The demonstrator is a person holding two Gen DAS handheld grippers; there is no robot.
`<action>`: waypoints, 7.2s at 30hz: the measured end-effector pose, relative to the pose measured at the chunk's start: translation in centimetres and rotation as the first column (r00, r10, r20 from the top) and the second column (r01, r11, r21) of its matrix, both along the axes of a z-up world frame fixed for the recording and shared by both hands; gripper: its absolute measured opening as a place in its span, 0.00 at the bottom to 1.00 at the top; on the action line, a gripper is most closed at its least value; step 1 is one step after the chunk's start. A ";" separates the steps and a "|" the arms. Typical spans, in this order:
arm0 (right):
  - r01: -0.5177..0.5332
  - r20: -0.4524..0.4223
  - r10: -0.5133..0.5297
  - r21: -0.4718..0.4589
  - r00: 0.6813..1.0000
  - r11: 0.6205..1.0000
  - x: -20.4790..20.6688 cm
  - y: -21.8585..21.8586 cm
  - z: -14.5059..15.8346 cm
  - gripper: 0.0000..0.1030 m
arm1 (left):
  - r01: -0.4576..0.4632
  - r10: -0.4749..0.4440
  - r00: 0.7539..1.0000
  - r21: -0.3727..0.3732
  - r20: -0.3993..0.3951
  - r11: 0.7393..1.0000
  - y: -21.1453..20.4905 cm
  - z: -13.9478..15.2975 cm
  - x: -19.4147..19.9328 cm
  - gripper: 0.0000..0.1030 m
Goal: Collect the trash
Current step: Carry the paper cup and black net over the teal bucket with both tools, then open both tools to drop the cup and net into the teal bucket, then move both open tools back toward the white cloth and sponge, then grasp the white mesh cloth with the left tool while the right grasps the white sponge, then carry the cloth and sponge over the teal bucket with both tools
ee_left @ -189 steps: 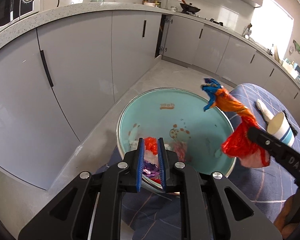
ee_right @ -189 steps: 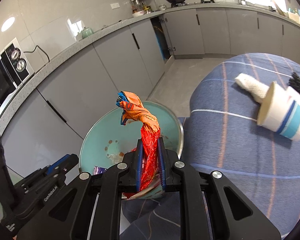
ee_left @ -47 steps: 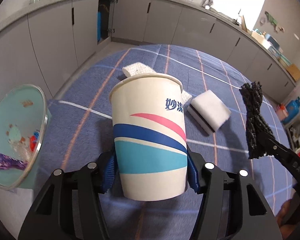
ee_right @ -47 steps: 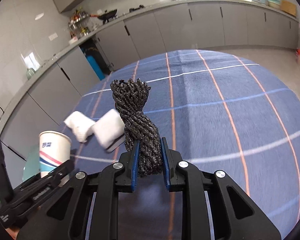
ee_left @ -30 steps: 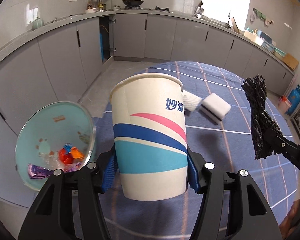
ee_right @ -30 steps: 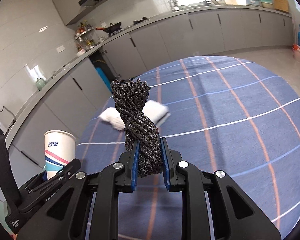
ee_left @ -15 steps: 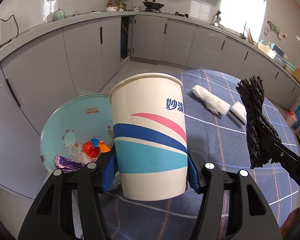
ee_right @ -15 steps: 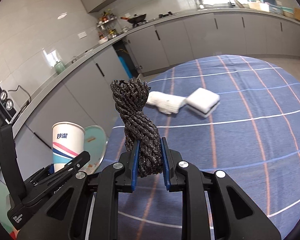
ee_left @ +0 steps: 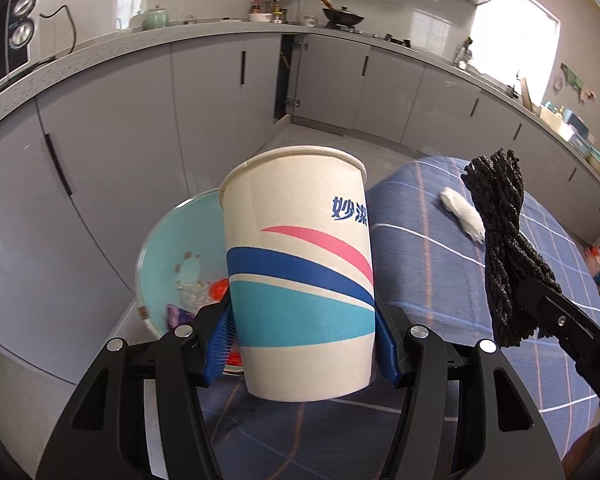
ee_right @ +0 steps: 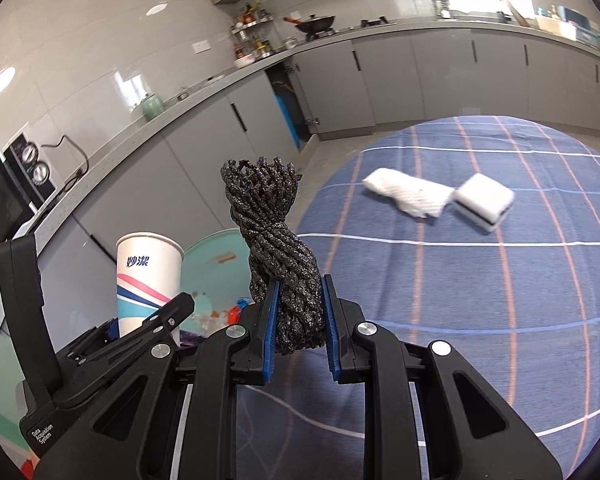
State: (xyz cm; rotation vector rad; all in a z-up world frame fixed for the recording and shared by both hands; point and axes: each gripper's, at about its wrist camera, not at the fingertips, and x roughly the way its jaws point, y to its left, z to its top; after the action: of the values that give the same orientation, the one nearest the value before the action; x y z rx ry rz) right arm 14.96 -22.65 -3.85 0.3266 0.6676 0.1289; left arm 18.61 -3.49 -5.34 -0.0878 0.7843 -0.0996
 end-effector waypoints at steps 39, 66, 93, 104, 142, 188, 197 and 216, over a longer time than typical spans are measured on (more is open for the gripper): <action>-0.114 -0.057 0.112 -0.032 0.992 0.993 5.8 9.3 -1.3 0.21 | -0.107 0.108 0.993 0.023 -0.047 0.994 6.7 -1.7 4.1 0.56; -0.104 -0.143 0.099 -0.031 0.985 0.994 9.9 10.1 -4.9 0.25 | -0.095 0.113 0.982 0.120 -0.151 0.988 6.9 -5.4 8.5 0.57; -0.004 -0.023 0.004 -0.004 1.000 1.000 4.2 4.9 -1.7 0.59 | -0.116 0.127 0.989 0.134 -0.074 0.984 4.5 -2.4 4.5 0.94; 0.056 -0.005 -0.056 0.021 0.998 0.998 2.0 1.2 -1.2 0.64 | -0.067 0.077 0.995 0.154 -0.065 0.986 0.8 -1.7 2.7 0.94; 0.270 -0.076 -0.274 -0.061 0.959 0.961 1.1 -15.8 -3.7 0.64 | 0.206 -0.197 0.978 0.161 -0.073 0.965 -15.7 -2.1 3.4 0.94; 0.307 -0.046 -0.311 -0.073 0.949 0.949 11.1 -29.4 -5.3 0.50 | 0.024 -0.010 0.994 0.135 -0.108 0.991 -28.1 -3.9 15.5 0.86; 0.274 -0.066 -0.273 0.000 0.960 0.962 10.3 -29.6 -5.6 0.50 | 0.051 -0.033 0.990 0.130 -0.135 0.990 -28.9 -5.4 15.5 0.46; 0.263 -0.011 -0.263 -0.016 0.965 0.965 4.8 -24.6 -3.5 0.50 | 0.247 -0.239 0.968 0.138 -0.071 0.959 -26.0 -1.3 8.9 0.30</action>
State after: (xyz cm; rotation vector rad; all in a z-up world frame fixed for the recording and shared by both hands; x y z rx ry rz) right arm 19.78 -47.30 -7.40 0.3994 0.6319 -0.1318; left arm 27.51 -29.53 -6.65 0.1460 0.8514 -0.2740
